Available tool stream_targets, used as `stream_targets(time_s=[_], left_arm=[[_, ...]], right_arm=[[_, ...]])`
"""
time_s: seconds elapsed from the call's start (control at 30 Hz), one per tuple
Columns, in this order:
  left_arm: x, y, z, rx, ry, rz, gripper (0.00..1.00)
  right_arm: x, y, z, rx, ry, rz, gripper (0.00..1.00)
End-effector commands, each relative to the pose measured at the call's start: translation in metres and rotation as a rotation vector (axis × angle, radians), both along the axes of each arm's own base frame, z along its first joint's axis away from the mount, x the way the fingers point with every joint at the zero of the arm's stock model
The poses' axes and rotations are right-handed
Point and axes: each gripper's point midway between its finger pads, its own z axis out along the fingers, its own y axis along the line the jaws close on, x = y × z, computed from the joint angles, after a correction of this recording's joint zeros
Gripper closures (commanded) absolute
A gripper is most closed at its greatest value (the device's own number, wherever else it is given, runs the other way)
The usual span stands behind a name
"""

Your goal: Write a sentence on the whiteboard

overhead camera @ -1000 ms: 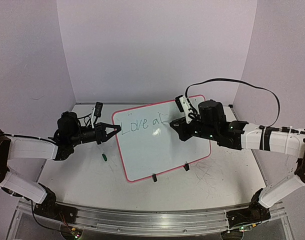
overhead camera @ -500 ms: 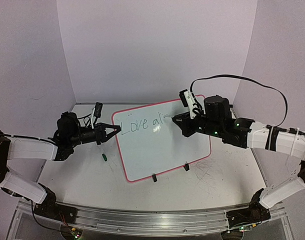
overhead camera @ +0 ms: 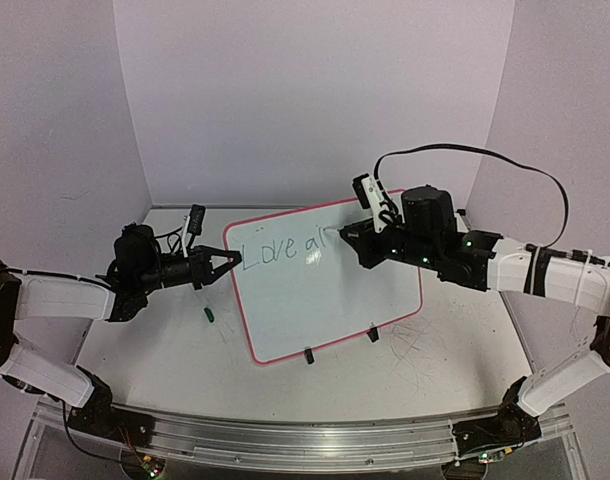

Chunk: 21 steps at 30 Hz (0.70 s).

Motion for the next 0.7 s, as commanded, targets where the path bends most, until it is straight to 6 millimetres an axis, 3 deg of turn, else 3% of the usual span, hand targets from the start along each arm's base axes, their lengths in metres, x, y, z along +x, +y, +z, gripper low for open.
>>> stream_targets(time_s=[0.0,0.43,0.67], left_arm=[[0.002,0.004,-0.018,0.073,-0.016,0.031,1.0],[0.002,0.005,-0.018,0.074,-0.018,0.034,1.0],[0.002,0.004,-0.017,0.074,-0.02,0.033,1.0]], right_arm=[[0.011,0.001,0.027,0.048,-0.061,-0.033,1.0],[0.019,0.001,0.031,0.057,-0.074,-0.069,1.0],[0.019,0.002,0.02,0.046,-0.055,-0.065,1.0]])
